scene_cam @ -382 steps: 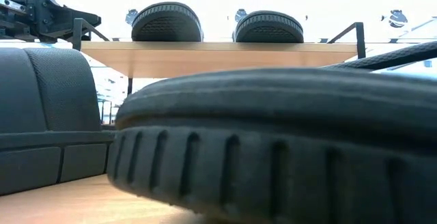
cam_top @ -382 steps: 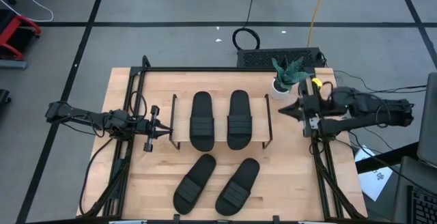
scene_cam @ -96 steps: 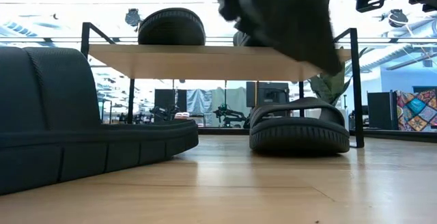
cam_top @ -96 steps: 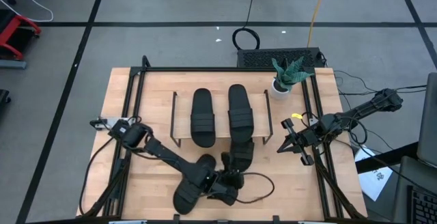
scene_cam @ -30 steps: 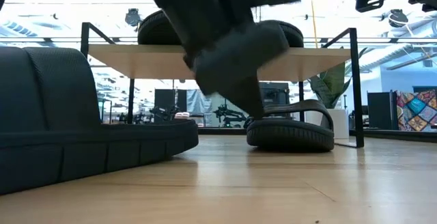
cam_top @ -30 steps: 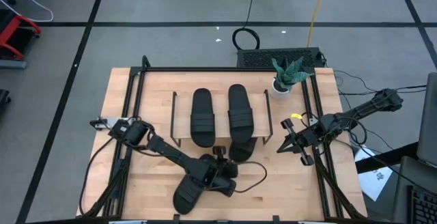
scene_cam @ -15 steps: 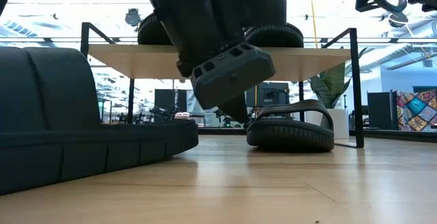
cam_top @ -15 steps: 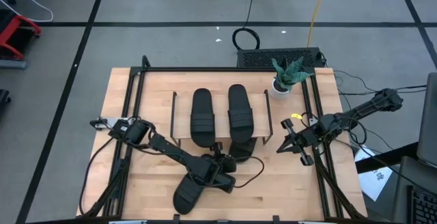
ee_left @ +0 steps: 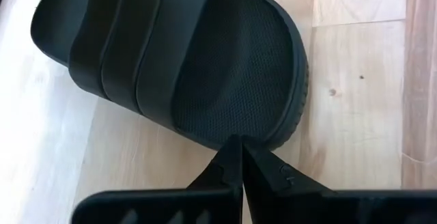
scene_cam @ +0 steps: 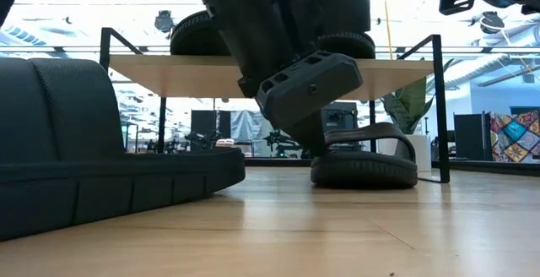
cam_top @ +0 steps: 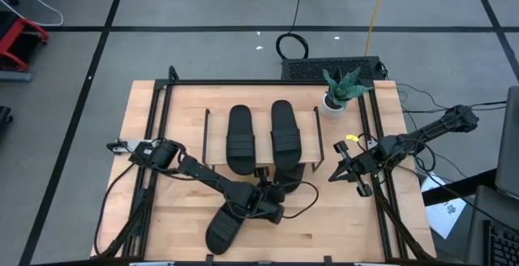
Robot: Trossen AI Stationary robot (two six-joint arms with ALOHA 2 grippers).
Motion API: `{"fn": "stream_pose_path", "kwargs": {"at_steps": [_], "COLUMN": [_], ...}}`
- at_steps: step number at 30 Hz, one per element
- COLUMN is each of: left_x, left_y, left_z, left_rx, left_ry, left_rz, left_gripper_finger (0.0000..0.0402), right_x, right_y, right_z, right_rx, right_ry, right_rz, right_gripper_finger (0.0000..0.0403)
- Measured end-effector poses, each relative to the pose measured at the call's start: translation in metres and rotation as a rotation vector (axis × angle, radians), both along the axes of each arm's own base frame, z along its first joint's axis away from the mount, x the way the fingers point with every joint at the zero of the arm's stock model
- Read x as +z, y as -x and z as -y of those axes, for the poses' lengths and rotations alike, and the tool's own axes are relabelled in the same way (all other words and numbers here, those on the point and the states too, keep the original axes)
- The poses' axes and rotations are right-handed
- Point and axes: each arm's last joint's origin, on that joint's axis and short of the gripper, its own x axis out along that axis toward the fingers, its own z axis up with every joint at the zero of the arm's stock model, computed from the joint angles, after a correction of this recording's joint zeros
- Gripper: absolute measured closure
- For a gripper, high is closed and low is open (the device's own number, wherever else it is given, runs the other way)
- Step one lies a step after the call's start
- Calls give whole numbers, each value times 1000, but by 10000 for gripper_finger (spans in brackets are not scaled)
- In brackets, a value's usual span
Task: Pick and place slides into the shelf
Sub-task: Put the right black slide under the shelf, then put the black slide under the shelf
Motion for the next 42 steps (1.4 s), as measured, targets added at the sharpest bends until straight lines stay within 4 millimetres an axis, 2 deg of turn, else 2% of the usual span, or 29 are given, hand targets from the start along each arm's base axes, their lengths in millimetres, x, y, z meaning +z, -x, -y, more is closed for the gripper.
{"fn": "stream_pose_path", "kwargs": {"at_steps": [9, 18, 22, 29, 32, 35, 39, 42], "left_x": [1, -13, -11, 15, 29, 34, 44, 66], "left_y": [-4, -1, 2, 1, 0, 2, 13, 31], "left_z": [2, 1, 9, 38, 46, 51, 59, 67], "left_rx": [-52, -96, -148, -273, -290, -288, -282, -237], "left_ry": [6, 2, -28, -58, -92, -141, -284, -412], "left_rz": [19, 20, 1, 55, 95, 107, 86, 111], "left_gripper_finger": [401, 401, 401, 401, 401, 401, 401, 401], "right_x": [0, 0, 0, 0, 0, 0, -1, -1], "right_y": [0, 0, 0, 0, 0, 0, 0, 0], "right_z": [0, 0, 0, 0, 0, 0, 0, 0], "right_rx": [0, 0, 0, 2, 4, 4, 4, 4], "right_ry": [3, 0, 0, 1, -4, -6, -5, -5], "right_rz": [2, 0, -1, -4, -6, -8, -11, -11], "right_gripper_finger": [403, 403, 403, 403, 403, 403, 403, 403]}}
